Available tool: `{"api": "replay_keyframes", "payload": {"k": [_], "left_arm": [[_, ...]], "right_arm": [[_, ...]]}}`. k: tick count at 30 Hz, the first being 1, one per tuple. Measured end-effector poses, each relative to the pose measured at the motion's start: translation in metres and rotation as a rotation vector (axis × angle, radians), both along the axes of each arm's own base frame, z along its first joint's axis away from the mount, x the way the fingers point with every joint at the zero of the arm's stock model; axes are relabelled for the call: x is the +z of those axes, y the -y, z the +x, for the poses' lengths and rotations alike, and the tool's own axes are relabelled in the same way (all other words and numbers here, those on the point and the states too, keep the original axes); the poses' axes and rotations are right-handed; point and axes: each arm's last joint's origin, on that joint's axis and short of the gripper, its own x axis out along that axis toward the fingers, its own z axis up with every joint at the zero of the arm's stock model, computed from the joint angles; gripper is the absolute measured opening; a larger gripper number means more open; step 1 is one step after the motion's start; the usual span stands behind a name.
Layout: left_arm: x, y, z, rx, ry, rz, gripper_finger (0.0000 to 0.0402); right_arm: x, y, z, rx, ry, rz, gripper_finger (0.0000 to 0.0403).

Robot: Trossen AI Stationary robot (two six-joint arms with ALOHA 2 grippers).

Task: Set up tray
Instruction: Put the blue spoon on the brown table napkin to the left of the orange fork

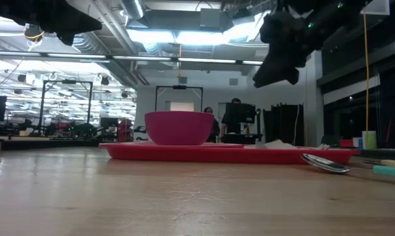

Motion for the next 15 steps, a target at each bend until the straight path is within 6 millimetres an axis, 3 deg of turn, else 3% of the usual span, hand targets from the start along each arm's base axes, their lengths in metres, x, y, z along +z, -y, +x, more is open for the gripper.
{"api": "replay_keyframes", "payload": {"k": [8, 15], "left_arm": [[0.0, 0.0, 0.0, 0.0, 0.0, -0.002, 0.0004], [0.0, 0.0, 0.0, 0.0, 0.001, -0.003, 0.0004]], "right_arm": [[0.034, -0.05, -0.005, -0.013, -0.126, -0.019, 0.0014], [0.048, -0.103, -0.004, 0.016, -0.077, -0.061, 0.0011]]}}
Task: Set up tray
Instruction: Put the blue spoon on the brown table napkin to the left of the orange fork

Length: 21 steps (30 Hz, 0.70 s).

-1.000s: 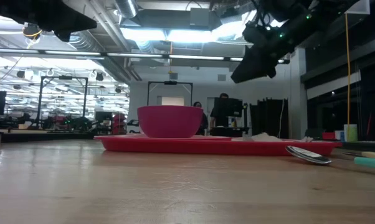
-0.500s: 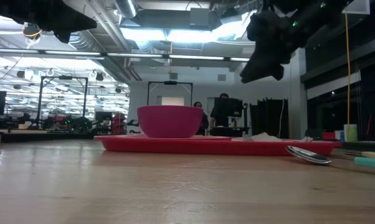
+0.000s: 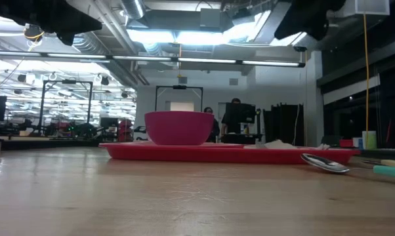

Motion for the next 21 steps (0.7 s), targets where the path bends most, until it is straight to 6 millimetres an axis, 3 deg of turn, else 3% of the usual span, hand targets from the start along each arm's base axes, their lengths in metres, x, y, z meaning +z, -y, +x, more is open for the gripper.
{"api": "replay_keyframes", "payload": {"k": [10, 15, 21], "left_arm": [[0.0, 0.0, 0.0, 0.0, 0.0, 0.0, 0.0006], [0.0, 0.0, 0.0, 0.0, 0.001, 0.0, 0.0008], [0.0, 0.0, 0.0, 0.0, 0.0, 0.0, 0.0006]], "right_arm": [[0.001, -0.07, 0.031, -0.011, -0.203, 0.032, 0.0005], [0.003, -0.101, 0.036, -0.087, -0.335, 0.024, 0.0007], [0.011, -0.136, 0.036, -0.143, -0.329, 0.092, 0.0007]]}}
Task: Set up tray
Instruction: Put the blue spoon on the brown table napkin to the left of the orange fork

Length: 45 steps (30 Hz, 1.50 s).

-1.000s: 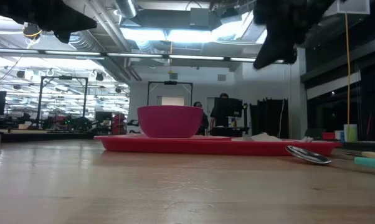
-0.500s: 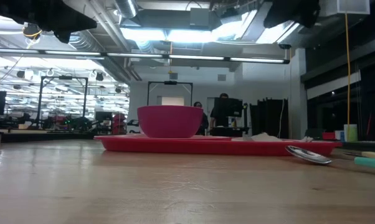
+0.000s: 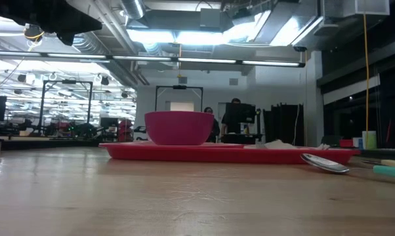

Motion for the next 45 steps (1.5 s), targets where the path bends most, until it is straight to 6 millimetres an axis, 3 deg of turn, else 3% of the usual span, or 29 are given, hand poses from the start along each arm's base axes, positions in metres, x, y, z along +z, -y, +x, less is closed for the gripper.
{"api": "replay_keyframes", "payload": {"k": [5, 22, 35, 40, 45], "left_arm": [[0.0, 0.0, 0.0, 0.0, 0.0, 0.0, 0.0008], [0.0, 0.0, 0.0, 0.0, 0.0, 0.0, 0.0007], [0.0, 0.0, 0.0, 0.0, 0.0, 0.0, 0.0005], [0.0, 0.0, 0.0, 0.0, 0.0, 0.0, 0.0005], [0.0, 0.0, 0.0, 0.0, 0.0, 0.0, 0.0008]], "right_arm": [[-0.001, -0.012, -0.003, -0.033, 0.009, 0.03, 0.0007], [-0.002, -0.008, -0.005, -0.018, -0.024, 0.0, 0.0011], [-0.006, -0.001, -0.013, -0.028, -0.105, -0.098, 0.006], [-0.033, 0.003, -0.017, -0.091, -0.136, -0.122, 0.0068], [-0.069, 0.003, -0.02, -0.122, -0.185, -0.042, 0.0069]]}}
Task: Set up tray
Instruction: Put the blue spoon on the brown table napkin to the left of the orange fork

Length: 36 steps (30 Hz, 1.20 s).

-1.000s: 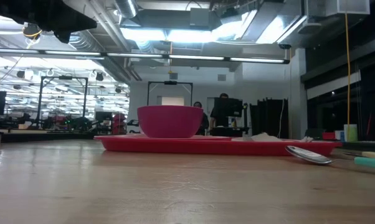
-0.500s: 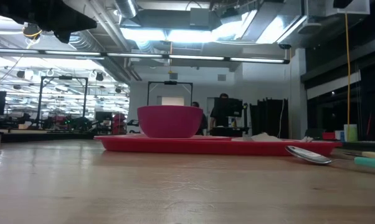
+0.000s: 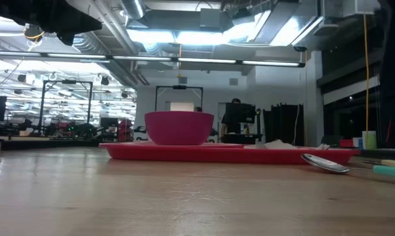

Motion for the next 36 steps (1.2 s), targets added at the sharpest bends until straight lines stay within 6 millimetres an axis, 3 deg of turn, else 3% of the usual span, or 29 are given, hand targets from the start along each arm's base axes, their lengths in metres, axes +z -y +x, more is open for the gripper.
{"api": "replay_keyframes", "payload": {"k": [10, 30, 36], "left_arm": [[0.001, 0.0, 0.0, 0.0, 0.006, -0.002, 0.0007], [0.0, 0.0, 0.0, 0.0, 0.005, -0.001, 0.0004], [0.0, 0.0, 0.0, 0.0, 0.004, -0.001, 0.0005]], "right_arm": [[-0.031, 0.005, -0.005, -0.017, -0.057, 0.066, 0.0069], [-0.032, 0.009, 0.01, -0.047, -0.011, 0.178, 0.007], [-0.032, 0.012, 0.008, -0.05, 0.004, 0.106, 0.0109]]}}
